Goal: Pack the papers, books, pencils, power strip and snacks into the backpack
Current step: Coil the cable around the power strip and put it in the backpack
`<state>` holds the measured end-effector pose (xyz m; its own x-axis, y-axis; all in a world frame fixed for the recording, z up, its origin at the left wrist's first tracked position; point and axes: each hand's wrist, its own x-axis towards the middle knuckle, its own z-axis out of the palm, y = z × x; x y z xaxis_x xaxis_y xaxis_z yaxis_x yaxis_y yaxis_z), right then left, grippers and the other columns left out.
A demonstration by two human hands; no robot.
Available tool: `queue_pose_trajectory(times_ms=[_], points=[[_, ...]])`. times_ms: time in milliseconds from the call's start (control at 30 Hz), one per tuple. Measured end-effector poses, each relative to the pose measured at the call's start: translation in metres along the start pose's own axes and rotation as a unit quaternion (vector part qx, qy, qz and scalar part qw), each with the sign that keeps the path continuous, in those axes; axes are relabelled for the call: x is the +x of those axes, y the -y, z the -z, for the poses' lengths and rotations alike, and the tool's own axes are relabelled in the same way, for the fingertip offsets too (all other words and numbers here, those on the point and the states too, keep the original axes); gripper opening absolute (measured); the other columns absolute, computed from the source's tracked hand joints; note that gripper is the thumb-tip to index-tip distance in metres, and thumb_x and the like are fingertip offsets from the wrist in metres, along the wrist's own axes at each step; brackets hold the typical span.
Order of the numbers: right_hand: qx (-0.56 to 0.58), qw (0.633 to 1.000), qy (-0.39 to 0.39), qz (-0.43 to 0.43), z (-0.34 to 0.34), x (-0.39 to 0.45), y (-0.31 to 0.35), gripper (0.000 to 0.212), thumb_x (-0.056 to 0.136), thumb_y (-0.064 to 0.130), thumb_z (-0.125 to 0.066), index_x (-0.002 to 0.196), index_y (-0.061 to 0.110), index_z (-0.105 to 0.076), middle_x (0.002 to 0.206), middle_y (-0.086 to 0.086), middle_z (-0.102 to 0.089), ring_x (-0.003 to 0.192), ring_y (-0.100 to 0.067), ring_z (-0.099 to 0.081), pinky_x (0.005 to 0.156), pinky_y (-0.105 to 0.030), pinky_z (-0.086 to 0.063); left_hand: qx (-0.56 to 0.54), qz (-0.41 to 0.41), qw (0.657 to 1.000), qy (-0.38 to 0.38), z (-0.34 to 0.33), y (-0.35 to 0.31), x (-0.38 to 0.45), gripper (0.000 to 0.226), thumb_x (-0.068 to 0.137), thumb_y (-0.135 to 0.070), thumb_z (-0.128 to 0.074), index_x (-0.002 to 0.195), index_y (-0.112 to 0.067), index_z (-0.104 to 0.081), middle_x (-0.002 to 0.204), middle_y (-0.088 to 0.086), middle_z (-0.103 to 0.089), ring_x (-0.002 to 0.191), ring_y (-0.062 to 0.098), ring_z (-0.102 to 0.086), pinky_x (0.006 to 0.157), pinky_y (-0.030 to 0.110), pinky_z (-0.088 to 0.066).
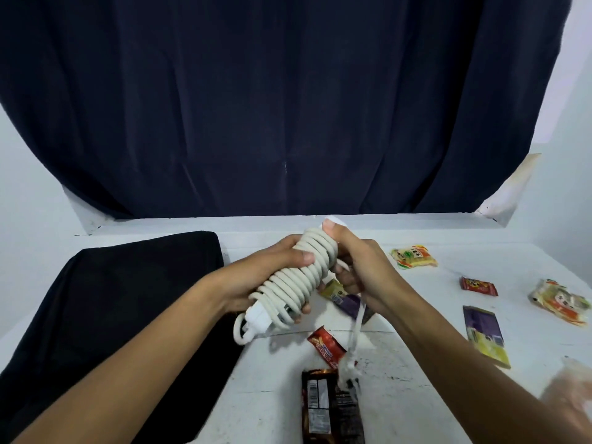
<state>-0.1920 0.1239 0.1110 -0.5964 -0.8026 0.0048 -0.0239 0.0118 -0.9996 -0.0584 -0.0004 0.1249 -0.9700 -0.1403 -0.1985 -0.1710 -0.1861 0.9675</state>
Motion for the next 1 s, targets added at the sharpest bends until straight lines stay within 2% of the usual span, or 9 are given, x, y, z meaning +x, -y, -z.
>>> queue_pose_trajectory(times_ms=[133,267,333,433,500,600,667,800,1000], points=[[-0.047,0.998,-0.039,-0.014,-0.005,0.012,-0.004,0.061,0.070,0.072,-0.061,0.063,0.012,-0.048,0.053,-0.005,-0.038,0.045,-0.014,-0.032,0.044,-0.024,-0.028,0.202,-0.025,0.975,-0.090,-0.005,-0.007,0.001,0.076,0.067,-0.032,-0.082,0.132,-0.031,-0.041,0.109,0.003,-0.067,0.086,0.014,-0.071,0.068,0.027,-0.055],[-0.112,0.991,-0.073,-0.003,-0.011,0.020,-0.009,0.065,0.068,0.075,-0.061,0.060,0.013,-0.046,0.053,0.000,-0.038,0.046,-0.012,-0.037,0.053,-0.028,-0.035,0.274,-0.055,0.946,-0.164,-0.007,0.004,0.010,0.056,0.075,-0.028,-0.082,0.121,-0.025,-0.050,0.100,-0.003,-0.069,0.082,0.006,-0.069,0.066,0.021,-0.054],[-0.156,0.985,-0.072,0.012,-0.010,0.021,-0.010,0.064,0.074,0.074,-0.058,0.056,0.015,-0.039,0.051,0.003,-0.036,0.042,-0.010,-0.033,0.051,-0.026,-0.032,0.279,-0.061,0.939,-0.192,-0.005,0.011,0.014,0.047,0.076,-0.018,-0.079,0.115,-0.023,-0.054,0.095,0.002,-0.069,0.076,0.011,-0.069,0.064,0.025,-0.056],[-0.197,0.980,0.022,-0.026,-0.002,0.020,-0.006,0.063,0.084,0.068,-0.050,0.067,0.009,-0.061,0.056,-0.003,-0.056,0.042,-0.009,-0.040,0.049,-0.024,-0.034,0.245,-0.058,0.944,-0.214,0.002,0.017,0.014,0.043,0.076,-0.009,-0.074,0.114,-0.019,-0.057,0.094,0.009,-0.070,0.072,0.014,-0.070,0.059,0.024,-0.055],[-0.203,0.974,0.089,-0.048,0.006,0.019,-0.005,0.040,0.091,0.047,-0.057,0.081,0.010,-0.070,0.064,-0.008,-0.065,0.046,-0.012,-0.046,0.050,-0.026,-0.039,0.197,-0.048,0.954,-0.222,0.010,0.017,0.014,0.044,0.076,-0.007,-0.075,0.115,-0.018,-0.058,0.097,0.013,-0.071,0.074,0.020,-0.071,0.062,0.029,-0.057],[-0.254,0.958,0.123,-0.054,0.017,0.016,-0.008,0.010,0.090,0.013,-0.061,0.098,0.012,-0.067,0.068,-0.007,-0.065,0.052,-0.012,-0.055,0.054,-0.024,-0.044,0.130,-0.042,0.964,-0.228,0.021,0.016,0.012,0.051,0.067,-0.011,-0.081,0.113,-0.018,-0.061,0.096,0.017,-0.072,0.077,0.031,-0.071,0.067,0.039,-0.058],[-0.243,0.960,0.119,-0.065,0.024,0.016,-0.011,0.017,0.090,0.005,-0.059,0.105,0.012,-0.065,0.067,-0.007,-0.065,0.054,-0.014,-0.058,0.051,-0.022,-0.047,0.097,-0.047,0.967,-0.232,0.026,0.014,0.011,0.051,0.068,-0.009,-0.080,0.114,-0.016,-0.061,0.089,0.014,-0.072,0.074,0.030,-0.071,0.062,0.037,-0.057],[-0.156,0.977,0.108,-0.097,0.034,0.017,-0.014,0.012,0.091,-0.001,-0.055,0.100,-0.002,-0.063,0.071,-0.013,-0.066,0.053,-0.016,-0.055,0.061,-0.032,-0.052,0.090,-0.057,0.963,-0.248,0.033,0.013,0.009,0.040,0.078,-0.003,-0.073,0.114,-0.015,-0.061,0.086,0.012,-0.072,0.072,0.028,-0.070,0.059,0.033,-0.055],[-0.122,0.992,0.028,-0.035,0.021,0.012,-0.005,0.013,0.092,0.000,-0.056,0.090,-0.009,-0.064,0.071,-0.016,-0.065,0.039,-0.012,-0.044,0.039,-0.022,-0.038,0.220,-0.067,0.933,-0.278,0.036,0.027,0.019,0.040,0.076,-0.011,-0.077,0.110,-0.023,-0.059,0.093,0.007,-0.071,0.075,0.016,-0.069,0.063,0.028,-0.054]])
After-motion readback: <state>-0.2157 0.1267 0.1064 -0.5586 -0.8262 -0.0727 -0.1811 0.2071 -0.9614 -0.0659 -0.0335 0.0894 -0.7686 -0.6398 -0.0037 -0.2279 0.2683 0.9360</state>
